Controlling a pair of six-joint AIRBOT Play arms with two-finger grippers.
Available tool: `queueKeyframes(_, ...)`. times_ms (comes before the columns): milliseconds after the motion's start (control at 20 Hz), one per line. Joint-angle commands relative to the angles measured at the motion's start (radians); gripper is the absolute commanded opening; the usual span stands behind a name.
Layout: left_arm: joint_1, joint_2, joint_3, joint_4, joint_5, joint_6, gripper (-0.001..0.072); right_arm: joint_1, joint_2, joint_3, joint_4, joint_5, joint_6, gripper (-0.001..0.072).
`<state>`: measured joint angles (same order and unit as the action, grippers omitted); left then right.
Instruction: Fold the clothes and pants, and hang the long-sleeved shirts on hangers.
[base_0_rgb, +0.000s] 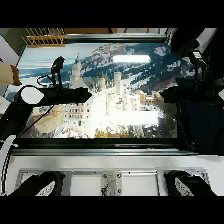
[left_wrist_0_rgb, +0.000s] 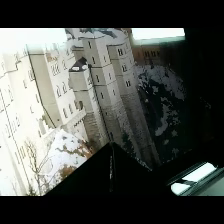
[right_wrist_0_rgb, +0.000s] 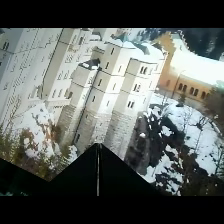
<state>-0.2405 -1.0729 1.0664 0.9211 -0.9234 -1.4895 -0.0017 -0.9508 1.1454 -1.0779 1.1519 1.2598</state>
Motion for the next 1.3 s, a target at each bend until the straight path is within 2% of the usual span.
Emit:
queueKeyframes(0, 0.001, 0.000, 0.001, 0.000, 0.000, 0.001, 0.0008, 0.001, 0.001, 0.000, 0.000, 0.000, 0.000, 0.0013)
queueKeyframes(550, 0.013, -0.001, 0.007, 0.016, 0.008, -0.002, 0.0008, 0.001, 0.001, 0.000, 0.000, 0.000, 0.000, 0.0013)
queueKeyframes(750, 0.164, 0.000, 0.066, 0.066, 0.005, -0.002, 0.0009, 0.001, 0.001, 0.000, 0.000, 0.000, 0.000, 0.0013)
queueKeyframes(800, 0.218, 0.000, 0.081, 0.082, 0.000, -0.001, 0.0028, 0.001, 0.001, 0.000, 0.000, 0.000, 0.000, 0.0013)
queueKeyframes(850, 0.274, -0.001, 0.096, 0.121, 0.000, 0.002, 0.0421, 0.001, 0.001, 0.000, 0.000, 0.000, 0.000, 0.0013)
queueKeyframes(900, 0.325, -0.002, 0.104, 0.169, 0.008, -0.002, 0.0711, 0.001, 0.001, 0.000, 0.000, 0.000, 0.000, 0.0013)
queueKeyframes(1100, 0.483, -0.053, 0.107, 0.505, -0.028, -0.013, 0.0702, 0.001, 0.001, 0.000, 0.000, 0.000, 0.000, 0.0013)
queueKeyframes(1250, 0.531, -0.181, 0.107, 0.607, -0.088, -0.034, 0.0702, 0.001, 0.001, 0.000, 0.000, 0.000, 0.000, 0.0013)
